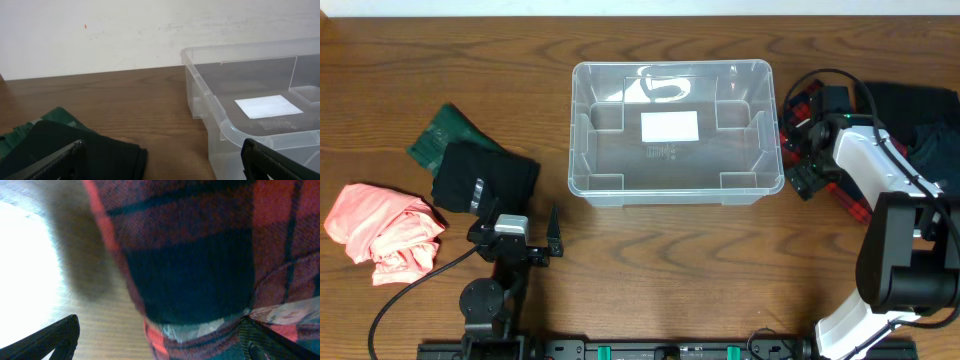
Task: Pack container
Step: 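Reach the right gripper to the plaid shirt and grasp it, then carry the plaid shirt left and drop it into the bin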
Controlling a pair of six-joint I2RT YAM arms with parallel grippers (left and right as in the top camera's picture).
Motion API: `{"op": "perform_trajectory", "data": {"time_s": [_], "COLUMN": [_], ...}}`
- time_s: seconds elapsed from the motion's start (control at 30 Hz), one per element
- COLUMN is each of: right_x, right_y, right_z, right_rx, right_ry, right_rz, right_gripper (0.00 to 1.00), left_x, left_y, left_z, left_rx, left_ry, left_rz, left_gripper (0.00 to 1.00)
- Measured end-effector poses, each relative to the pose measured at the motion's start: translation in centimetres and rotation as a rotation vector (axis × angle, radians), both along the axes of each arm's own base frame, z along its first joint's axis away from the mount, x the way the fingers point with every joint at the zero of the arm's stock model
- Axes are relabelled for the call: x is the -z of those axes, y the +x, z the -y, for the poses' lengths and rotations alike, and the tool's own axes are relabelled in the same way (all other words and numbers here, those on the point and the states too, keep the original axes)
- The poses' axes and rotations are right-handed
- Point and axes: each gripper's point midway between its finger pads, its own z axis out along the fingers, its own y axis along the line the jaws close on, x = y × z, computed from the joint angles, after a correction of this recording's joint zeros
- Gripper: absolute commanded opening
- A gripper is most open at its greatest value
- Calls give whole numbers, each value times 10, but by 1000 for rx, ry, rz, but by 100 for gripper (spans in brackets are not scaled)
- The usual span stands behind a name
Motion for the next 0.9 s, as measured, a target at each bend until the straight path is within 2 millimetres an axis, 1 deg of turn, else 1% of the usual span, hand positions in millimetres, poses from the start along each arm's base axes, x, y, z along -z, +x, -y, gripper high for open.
{"op": "perform_trajectory", "data": {"time_s": [0.07,0.1,0.13,0.2,0.3,0.33,0.37,0.43,0.57,0.6,0.63,0.77,0.9], "right_x": [1,1,2,4,5,5,4,4,4,4,4,2,0], "right_y": [4,6,8,11,13,14,15,16,16,16,16,17,18], "right_z": [2,3,4,6,10,11,13,15,15,16,16,18,18], "right_rx": [3,5,10,24,41,43,55,70,90,100,99,129,155], "right_ry": [-9,-12,-14,-22,-41,-44,-49,-52,-51,-52,-52,-59,-59], "right_rz": [16,23,30,43,52,55,62,72,80,84,84,102,120], "right_gripper": [99,97,93,83,61,55,50,45,31,24,19,9,1], "left_x": [0,0,0,0,0,0,0,0,0,0,0,0,0], "left_y": [0,0,0,0,0,0,0,0,0,0,0,0,0], "left_z": [0,0,0,0,0,0,0,0,0,0,0,0,0], "left_rx": [0,0,0,0,0,0,0,0,0,0,0,0,0], "left_ry": [0,0,0,0,0,0,0,0,0,0,0,0,0], "left_rz": [0,1,0,0,0,0,0,0,0,0,0,0,0], "left_gripper": [98,98,98,98,98,98,98,98,98,98,98,98,98]}}
